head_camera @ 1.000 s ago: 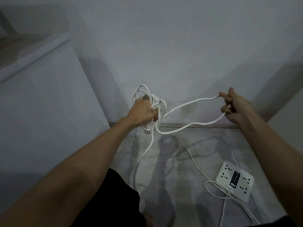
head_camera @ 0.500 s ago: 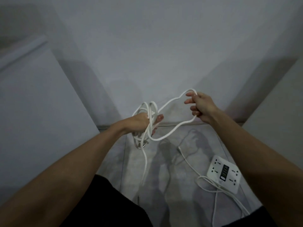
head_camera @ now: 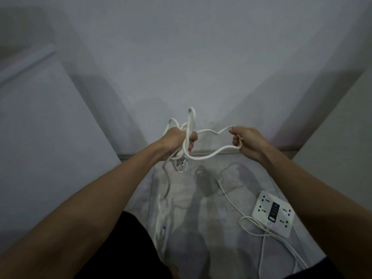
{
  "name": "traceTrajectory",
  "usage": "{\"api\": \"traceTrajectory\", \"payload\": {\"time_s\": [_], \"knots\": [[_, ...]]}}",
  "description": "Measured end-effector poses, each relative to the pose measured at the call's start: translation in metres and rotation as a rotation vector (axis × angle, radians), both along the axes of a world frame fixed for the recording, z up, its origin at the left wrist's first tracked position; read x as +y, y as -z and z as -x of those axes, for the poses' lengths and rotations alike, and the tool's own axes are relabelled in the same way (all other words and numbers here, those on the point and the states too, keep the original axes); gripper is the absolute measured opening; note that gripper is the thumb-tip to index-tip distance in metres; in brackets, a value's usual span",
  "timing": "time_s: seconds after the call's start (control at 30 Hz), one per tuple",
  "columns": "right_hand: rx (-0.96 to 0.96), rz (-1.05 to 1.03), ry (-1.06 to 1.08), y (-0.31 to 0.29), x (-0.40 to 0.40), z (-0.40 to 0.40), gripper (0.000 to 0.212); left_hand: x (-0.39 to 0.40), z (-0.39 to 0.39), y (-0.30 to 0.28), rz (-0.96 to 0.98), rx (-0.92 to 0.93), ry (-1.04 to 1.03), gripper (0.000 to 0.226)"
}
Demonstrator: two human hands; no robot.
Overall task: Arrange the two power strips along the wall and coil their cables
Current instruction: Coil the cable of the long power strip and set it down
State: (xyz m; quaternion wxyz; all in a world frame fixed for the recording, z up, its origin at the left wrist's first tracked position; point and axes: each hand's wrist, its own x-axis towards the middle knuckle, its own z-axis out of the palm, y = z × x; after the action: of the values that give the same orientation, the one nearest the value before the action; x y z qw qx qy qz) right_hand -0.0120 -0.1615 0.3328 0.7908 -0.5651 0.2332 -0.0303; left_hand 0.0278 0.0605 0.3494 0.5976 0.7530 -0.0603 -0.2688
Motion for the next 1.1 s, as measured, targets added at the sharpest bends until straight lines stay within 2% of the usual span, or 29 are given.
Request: {"api": "traceTrajectory", "payload": {"time_s": [0.17, 0.23, 0.27, 0.3, 0.37, 0.47, 0.5, 0.57, 0.6, 0.73, 0.8, 0.9, 1.0, 1.1], "knots": [[-0.048, -0.471, 0.149, -0.004, 0.032, 0.008, 0.024, -0.003, -0.008, 0.002, 0.011, -0.016, -0.289, 0.014], [0.008, -0.605, 0.107, 0.008, 0.048, 0.017, 0.034, -0.003, -0.007, -0.001, 0.006, -0.034, -0.381, 0.015], [0.053, -0.590, 0.022, 0.016, 0.058, 0.024, 0.032, -0.003, -0.007, -0.002, 0.016, -0.041, -0.415, 0.019], [0.100, -0.519, -0.107, 0.023, 0.072, 0.033, 0.027, -0.003, -0.006, -0.004, 0.021, -0.041, -0.444, 0.022], [0.164, -0.245, -0.410, 0.035, 0.103, 0.051, 0.021, -0.005, -0.002, -0.009, 0.044, -0.031, -0.501, 0.024], [0.055, 0.105, -0.688, 0.036, 0.141, 0.065, 0.039, -0.009, -0.001, -0.011, 0.074, -0.051, -0.591, 0.027], [0.013, 0.158, -0.709, 0.033, 0.145, 0.065, 0.037, -0.009, -0.001, -0.011, 0.044, -0.083, -0.607, 0.030], [-0.063, 0.276, -0.687, 0.027, 0.138, 0.063, 0.016, -0.007, -0.003, -0.007, -0.001, -0.142, -0.631, 0.034], [-0.094, 0.367, -0.662, 0.024, 0.132, 0.061, 0.014, -0.005, -0.006, -0.004, -0.015, -0.167, -0.641, 0.036], [-0.189, 0.622, -0.519, 0.018, 0.119, 0.061, 0.039, 0.004, -0.018, -0.006, -0.122, -0.315, -0.681, 0.053], [-0.229, 0.731, -0.340, 0.013, 0.110, 0.056, 0.050, 0.012, -0.021, -0.003, -0.172, -0.348, -0.632, 0.048], [-0.202, 0.888, -0.134, -0.007, 0.080, 0.041, 0.062, 0.032, -0.016, 0.009, -0.445, -0.452, -0.372, 0.045], [-0.116, 0.954, 0.039, -0.031, 0.038, 0.030, 0.057, 0.054, -0.013, 0.022, -0.655, -0.514, -0.043, 0.052], [-0.021, 0.986, 0.126, -0.039, -0.001, 0.024, 0.054, 0.063, -0.009, 0.033, -0.785, -0.537, 0.282, 0.059]]}}
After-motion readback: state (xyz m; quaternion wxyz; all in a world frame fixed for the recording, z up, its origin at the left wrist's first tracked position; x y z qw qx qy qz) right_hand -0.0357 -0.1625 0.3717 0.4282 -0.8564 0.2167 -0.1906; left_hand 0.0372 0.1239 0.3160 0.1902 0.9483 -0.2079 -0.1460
